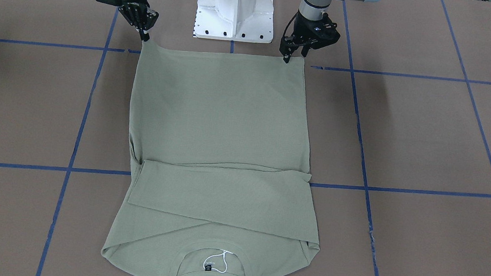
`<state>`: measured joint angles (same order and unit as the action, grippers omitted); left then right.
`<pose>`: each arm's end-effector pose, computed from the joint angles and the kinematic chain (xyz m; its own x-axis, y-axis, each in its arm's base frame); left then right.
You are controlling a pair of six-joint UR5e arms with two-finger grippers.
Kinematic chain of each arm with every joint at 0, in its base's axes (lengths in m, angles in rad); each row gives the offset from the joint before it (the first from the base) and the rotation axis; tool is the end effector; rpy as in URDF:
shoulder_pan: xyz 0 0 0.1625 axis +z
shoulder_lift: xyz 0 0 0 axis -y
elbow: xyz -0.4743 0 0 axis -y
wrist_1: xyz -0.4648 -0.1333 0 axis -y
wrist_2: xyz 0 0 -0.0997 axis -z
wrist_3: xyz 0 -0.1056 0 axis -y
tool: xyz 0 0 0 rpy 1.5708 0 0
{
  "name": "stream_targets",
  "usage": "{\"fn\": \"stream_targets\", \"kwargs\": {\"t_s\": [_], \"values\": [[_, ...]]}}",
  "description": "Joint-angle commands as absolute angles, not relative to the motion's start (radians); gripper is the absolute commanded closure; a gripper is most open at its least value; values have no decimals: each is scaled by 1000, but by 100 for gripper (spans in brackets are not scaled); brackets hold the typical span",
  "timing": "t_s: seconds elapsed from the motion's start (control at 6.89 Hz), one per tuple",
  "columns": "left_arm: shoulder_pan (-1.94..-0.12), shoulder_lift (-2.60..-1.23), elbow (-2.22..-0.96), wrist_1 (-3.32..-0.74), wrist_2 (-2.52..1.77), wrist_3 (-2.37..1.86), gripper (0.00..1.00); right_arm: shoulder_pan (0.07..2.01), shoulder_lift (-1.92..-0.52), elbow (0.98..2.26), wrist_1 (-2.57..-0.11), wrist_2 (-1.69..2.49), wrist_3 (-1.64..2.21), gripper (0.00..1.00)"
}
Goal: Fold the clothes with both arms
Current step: 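Grasp the two hem corners with the left and right grippers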
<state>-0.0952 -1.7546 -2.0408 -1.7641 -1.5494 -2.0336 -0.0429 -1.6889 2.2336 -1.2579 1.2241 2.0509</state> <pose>0.5852 -0.1921 0.3413 0.5403 -0.5000 -0.6769 0.3936 0.8611 -0.3219 -0.4888 -0.1484 0.3822 0.4798 0.4142 0.7735 -0.4938 0.8561 -0.1521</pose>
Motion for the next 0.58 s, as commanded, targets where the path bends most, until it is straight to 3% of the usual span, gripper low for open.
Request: {"fn": "stream_targets", "kwargs": {"t_s": [0.0,0.15,0.29,0.44], "values": [[-94,-1746,-2037,-1763,-1549,-2034,40,-43,-1689,2232,-1258,1224,2051,100],[-95,-1724,-2045,-1763,-1549,-2034,62,-43,-1689,2232,-1258,1224,2051,100],[-97,-1712,-2052,-1763,-1549,-2033,100,-44,-1689,2232,-1258,1224,2051,100],[-97,-1712,-2052,-1763,-1549,-2031,100,-44,-1689,2232,-1258,1224,2051,100]]}}
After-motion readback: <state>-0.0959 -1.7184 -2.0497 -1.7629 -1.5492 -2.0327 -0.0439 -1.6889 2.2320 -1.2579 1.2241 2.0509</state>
